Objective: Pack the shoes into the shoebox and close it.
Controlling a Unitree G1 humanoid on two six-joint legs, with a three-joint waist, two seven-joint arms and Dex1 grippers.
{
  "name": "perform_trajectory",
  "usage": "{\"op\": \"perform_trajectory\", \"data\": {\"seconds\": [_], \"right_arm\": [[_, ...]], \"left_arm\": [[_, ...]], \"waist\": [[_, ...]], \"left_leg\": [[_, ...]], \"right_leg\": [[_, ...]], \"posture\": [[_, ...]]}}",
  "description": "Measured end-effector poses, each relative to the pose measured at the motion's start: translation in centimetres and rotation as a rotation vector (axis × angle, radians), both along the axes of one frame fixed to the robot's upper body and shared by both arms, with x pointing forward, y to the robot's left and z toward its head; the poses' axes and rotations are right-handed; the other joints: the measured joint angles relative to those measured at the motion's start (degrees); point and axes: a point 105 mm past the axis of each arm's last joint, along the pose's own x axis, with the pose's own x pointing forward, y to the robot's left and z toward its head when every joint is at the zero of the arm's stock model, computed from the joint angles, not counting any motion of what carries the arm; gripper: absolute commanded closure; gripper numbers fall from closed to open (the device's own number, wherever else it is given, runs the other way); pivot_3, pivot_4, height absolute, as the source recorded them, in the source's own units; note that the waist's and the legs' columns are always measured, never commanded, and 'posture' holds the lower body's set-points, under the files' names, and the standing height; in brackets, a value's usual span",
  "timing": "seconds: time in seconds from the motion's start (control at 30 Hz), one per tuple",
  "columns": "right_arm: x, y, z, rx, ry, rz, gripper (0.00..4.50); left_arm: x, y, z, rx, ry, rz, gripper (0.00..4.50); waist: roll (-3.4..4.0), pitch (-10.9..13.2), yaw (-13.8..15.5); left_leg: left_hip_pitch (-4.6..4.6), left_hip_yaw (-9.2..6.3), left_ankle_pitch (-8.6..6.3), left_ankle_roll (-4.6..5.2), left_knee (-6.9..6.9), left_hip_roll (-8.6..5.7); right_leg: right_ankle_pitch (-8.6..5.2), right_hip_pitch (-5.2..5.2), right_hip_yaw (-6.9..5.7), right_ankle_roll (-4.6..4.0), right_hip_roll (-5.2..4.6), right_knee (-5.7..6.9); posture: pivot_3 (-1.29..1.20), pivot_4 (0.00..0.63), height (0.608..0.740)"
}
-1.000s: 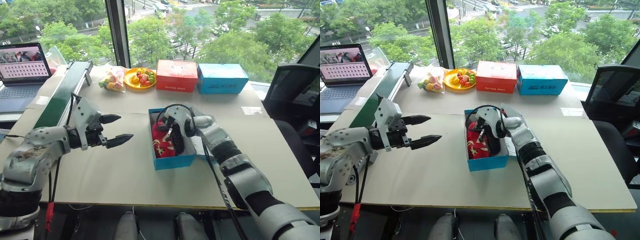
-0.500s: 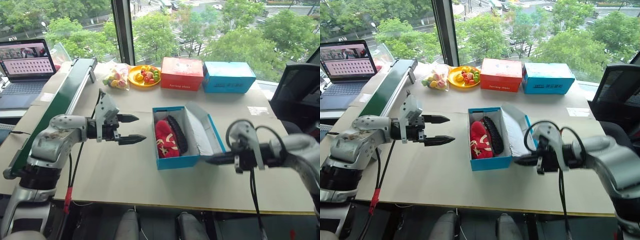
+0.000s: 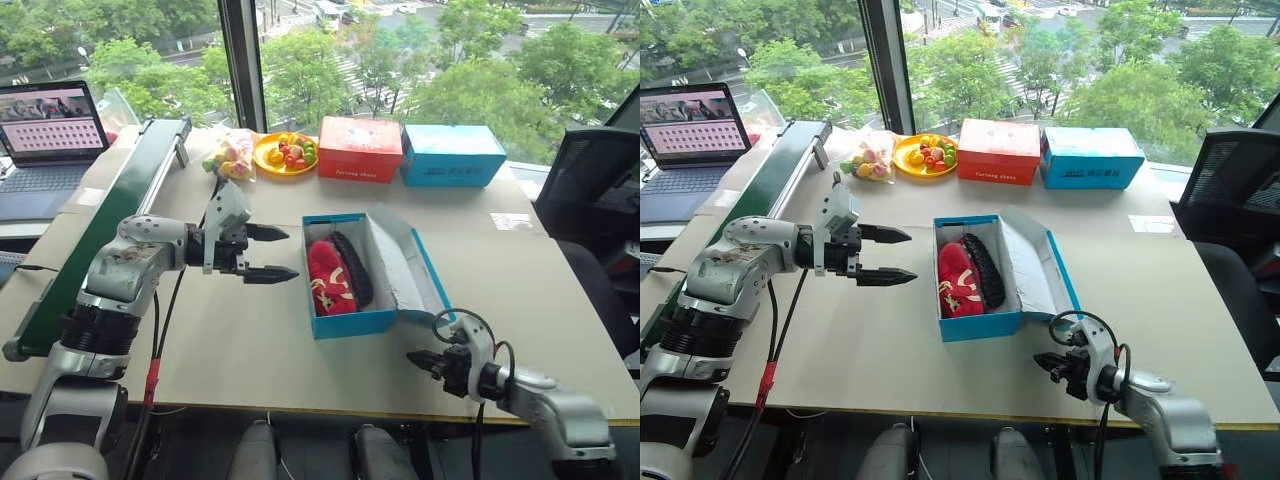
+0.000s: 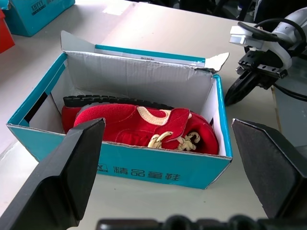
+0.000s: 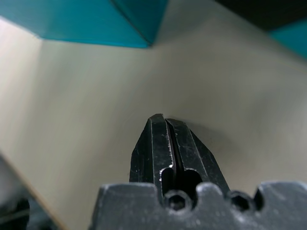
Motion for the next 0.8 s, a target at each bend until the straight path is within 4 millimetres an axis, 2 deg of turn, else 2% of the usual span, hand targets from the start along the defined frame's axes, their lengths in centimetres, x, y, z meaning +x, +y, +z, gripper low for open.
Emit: {"op": "perform_trajectory", "data": {"seconds": [0.23,0.4,0.5,0.57,0.67,0.73,0.8], "right_arm": [[3.5,-0.9,1.7,0.369,-0.081,-0.246,4.48],[5.0,-2.3,3.2,0.513,-0.149,-0.348,4.48],[5.5,-3.5,6.2,0.647,-0.259,-0.364,4.48],[5.3,-3.9,9.3,0.711,-0.357,-0.322,4.48],[4.6,-2.9,13.9,0.729,-0.441,-0.202,4.48],[3.7,-0.6,16.0,0.707,-0.448,-0.077,4.48],[3.0,2.2,16.6,0.669,-0.407,0.037,4.48]], "left_arm": [[0.0,0.2,0.2,0.005,-0.003,-0.001,0.0],[0.0,0.4,0.2,0.011,-0.004,0.004,0.0],[0.0,0.7,0.4,0.016,-0.008,0.014,0.0],[0.0,1.1,0.6,0.019,-0.01,0.028,0.0],[0.0,1.4,0.9,0.02,-0.025,0.041,0.0],[-0.1,1.6,0.9,0.027,-0.026,0.05,0.0],[-0.2,1.7,0.9,0.025,-0.028,0.057,0.0]], "waist": [[0.04,0.0,0.0],[0.12,0.1,0.1],[0.19,0.1,0.1],[0.27,0.2,0.0],[0.27,0.2,-0.1],[0.27,0.2,-0.3],[0.27,0.2,-0.4]], "left_leg": [[0.21,-0.01,0.0,0.0,-0.05,0.01],[0.22,-0.01,0.0,0.0,-0.13,0.0],[0.21,-0.01,0.0,0.0,-0.16,0.0],[0.22,-0.01,0.0,0.0,-0.18,0.0],[0.29,0.0,0.0,0.0,-0.23,0.01],[0.38,-0.01,0.0,0.0,-0.33,0.02],[0.43,-0.01,0.0,0.0,-0.37,0.03]], "right_leg": [[0.0,0.2,-0.01,0.0,0.0,-0.02],[0.02,0.2,-0.01,-0.05,0.0,-0.02],[0.02,0.2,0.0,-0.06,0.0,-0.02],[0.03,0.19,0.0,-0.06,0.0,-0.02],[0.02,0.22,0.01,-0.07,0.0,-0.01],[0.0,0.24,0.02,-0.12,0.01,-0.01],[-0.03,0.27,0.02,-0.15,0.02,-0.01]], "posture": [[0.0,0.15,0.74],[0.0,0.15,0.74],[0.0,0.15,0.74],[0.0,0.15,0.74],[0.0,0.15,0.74],[0.0,0.15,0.74],[0.0,0.15,0.74]]}}
